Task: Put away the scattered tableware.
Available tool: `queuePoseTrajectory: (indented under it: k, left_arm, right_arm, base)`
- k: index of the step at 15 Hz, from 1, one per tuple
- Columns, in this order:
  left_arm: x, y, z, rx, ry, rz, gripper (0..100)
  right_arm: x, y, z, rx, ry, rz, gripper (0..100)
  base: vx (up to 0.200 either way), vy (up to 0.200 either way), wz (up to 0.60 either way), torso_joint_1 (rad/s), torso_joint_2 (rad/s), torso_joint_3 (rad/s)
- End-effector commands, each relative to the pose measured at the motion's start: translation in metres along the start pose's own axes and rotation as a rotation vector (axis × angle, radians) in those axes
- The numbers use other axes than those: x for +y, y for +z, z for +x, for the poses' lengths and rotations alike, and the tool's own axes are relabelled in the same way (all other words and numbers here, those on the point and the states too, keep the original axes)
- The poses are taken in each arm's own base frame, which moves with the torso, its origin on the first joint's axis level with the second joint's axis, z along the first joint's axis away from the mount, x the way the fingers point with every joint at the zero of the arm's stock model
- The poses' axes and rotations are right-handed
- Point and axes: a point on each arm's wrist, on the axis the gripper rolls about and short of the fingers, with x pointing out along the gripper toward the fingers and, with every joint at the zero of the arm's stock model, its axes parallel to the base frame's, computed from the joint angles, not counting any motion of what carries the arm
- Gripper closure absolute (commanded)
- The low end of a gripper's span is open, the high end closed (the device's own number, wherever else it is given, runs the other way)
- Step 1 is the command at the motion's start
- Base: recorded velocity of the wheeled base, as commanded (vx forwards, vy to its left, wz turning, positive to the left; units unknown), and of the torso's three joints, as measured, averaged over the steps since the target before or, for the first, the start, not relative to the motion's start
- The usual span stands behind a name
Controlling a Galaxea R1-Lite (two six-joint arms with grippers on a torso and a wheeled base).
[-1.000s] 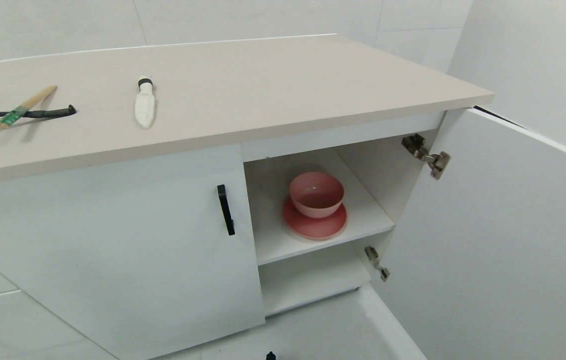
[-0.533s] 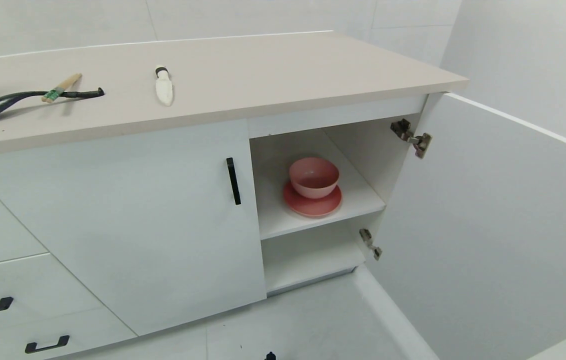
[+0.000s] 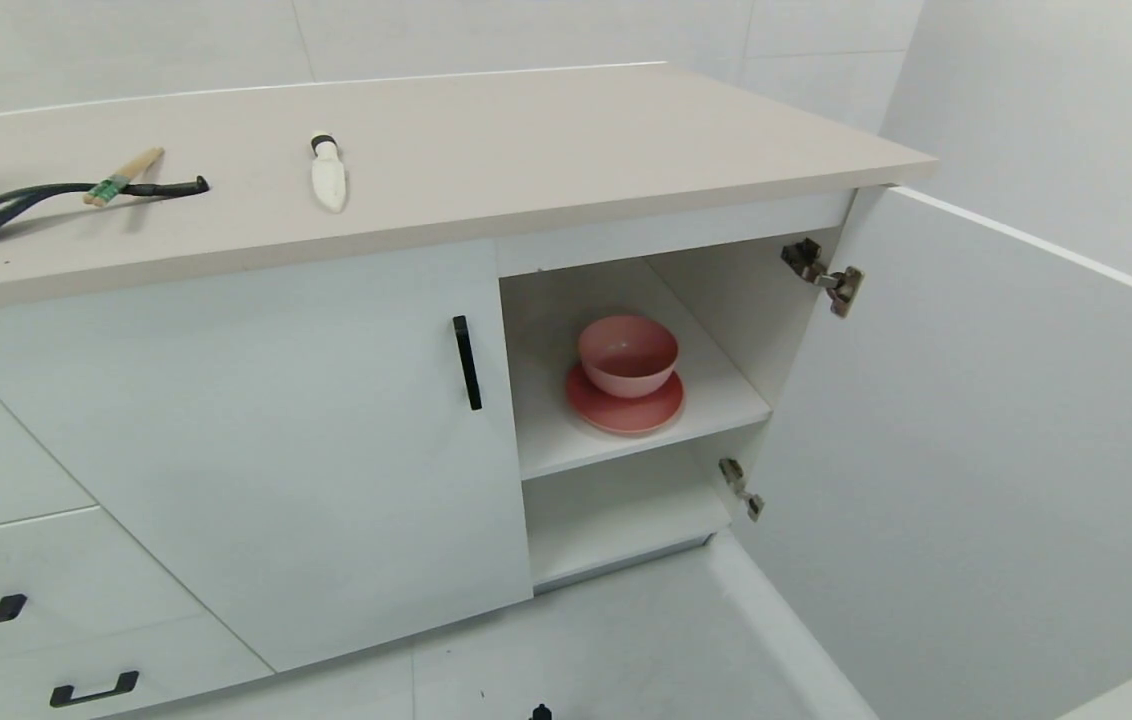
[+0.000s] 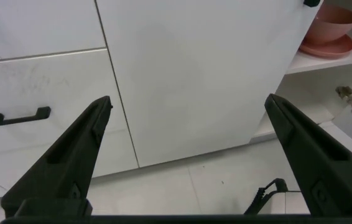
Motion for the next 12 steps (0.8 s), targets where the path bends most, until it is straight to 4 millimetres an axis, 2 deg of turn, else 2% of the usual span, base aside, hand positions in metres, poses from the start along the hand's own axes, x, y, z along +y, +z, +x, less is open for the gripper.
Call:
queuePoseTrajectory:
  k: [1,3,6,12]
  left_arm:
    - [0.0,-0.0001,0.0,0.0,0.002,-0.003,0]
    - [0.0001,-0.0001,0.0,0.0,0.005,-0.004,0]
    - [0.0001,-0.0001,0.0,0.0,0.005,-0.003,0]
    - [0.0,-0.0002,0.0,0.001,0.002,-0.001,0]
  right_arm:
    - [0.0,0.0002,0.0006,0.007,0.001,-0.001,0]
    - [0.0,0.0002,0.0006,0.007,0.001,-0.001,0]
    - [0.0,0.0002,0.0006,0.007,0.001,-0.001,0]
    - [0.0,0.0002,0.0006,0.007,0.002,-0.001,0]
  base:
    - [-0.2,0.0,0.0,0.002,0.01,0.002]
    - [-0.2,0.0,0.0,0.005,0.0,-0.005]
    - [0.0,0.0,0.0,0.0,0.0,0.0]
    - [0.0,-0.2,0.0,0.006,0.0,0.002]
